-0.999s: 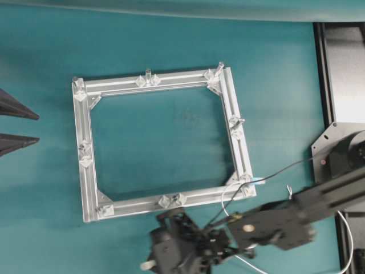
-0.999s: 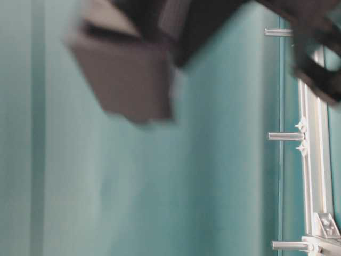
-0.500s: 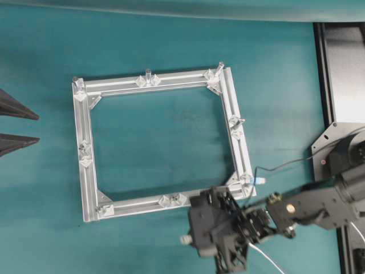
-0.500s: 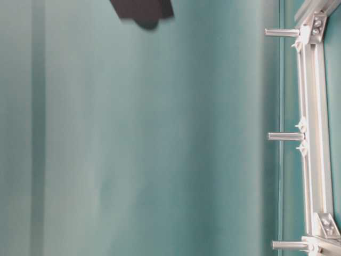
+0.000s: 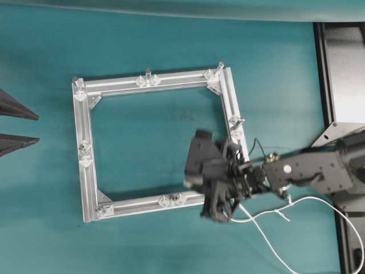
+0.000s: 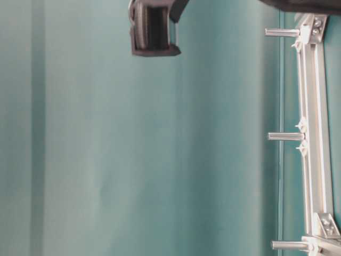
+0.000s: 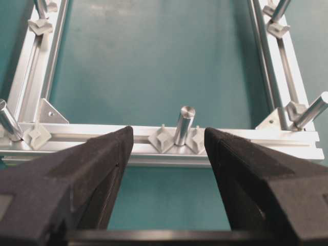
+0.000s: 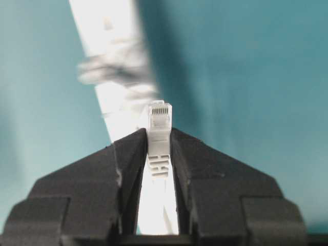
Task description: Move the cable alternately left and right between 8 pins so it hooks onto each one.
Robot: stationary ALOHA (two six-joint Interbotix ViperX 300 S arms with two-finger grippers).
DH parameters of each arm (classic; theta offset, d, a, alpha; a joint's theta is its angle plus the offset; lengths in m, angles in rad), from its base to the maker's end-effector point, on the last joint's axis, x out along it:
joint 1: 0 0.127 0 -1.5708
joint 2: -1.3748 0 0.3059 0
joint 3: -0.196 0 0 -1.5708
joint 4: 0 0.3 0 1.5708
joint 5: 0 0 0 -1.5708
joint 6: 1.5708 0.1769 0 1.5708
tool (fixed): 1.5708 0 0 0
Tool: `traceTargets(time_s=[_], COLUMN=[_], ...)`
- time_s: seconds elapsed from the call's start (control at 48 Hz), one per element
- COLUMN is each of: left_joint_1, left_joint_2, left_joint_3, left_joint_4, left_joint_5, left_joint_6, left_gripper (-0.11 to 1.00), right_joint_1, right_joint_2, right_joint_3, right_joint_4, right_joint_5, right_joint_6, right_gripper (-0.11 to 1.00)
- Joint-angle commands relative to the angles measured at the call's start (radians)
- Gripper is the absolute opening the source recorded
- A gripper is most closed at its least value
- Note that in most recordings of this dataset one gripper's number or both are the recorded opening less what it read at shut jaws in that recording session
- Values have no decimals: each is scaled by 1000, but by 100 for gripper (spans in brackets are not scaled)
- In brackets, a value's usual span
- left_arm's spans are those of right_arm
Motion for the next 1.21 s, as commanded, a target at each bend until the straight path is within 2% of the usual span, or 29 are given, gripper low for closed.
traceTargets(time_s=[0.0, 0.062, 0.208, 0.541, 0.708, 0.854, 0.999, 1.187], left_joint_1=[-2, -3, -3, -3, -2, -2, -3, -2], left_joint_2=[3, 5, 3, 3, 3, 3, 3, 2], left_joint_3=[-6, -6, -6, -11, -8, -5, -5, -9], left_joint_4=[3, 3, 3, 3, 3, 3, 3, 3], left_joint_5=[-6, -6, -6, -5, -6, -6, -8, -8], left_joint_6=[9, 8, 8, 8, 9, 9, 9, 11], left_gripper=[70, 70, 70, 70, 70, 70, 70, 70], right_joint_1=[-40, -69, -107, -107, -103, -80, -25, 60], right_joint_2=[-23, -20, 32, 265, 305, 314, 316, 334], right_joint_3=[-31, -54, -144, -407, -472, -494, -522, -546], right_joint_4=[-43, -60, -61, -38, -38, -38, -35, 12], right_joint_5=[38, 57, 72, 101, 110, 110, 114, 149], right_joint_6=[41, 72, 126, 126, 121, 121, 121, 123], right_gripper=[16, 16, 16, 16, 16, 16, 16, 16])
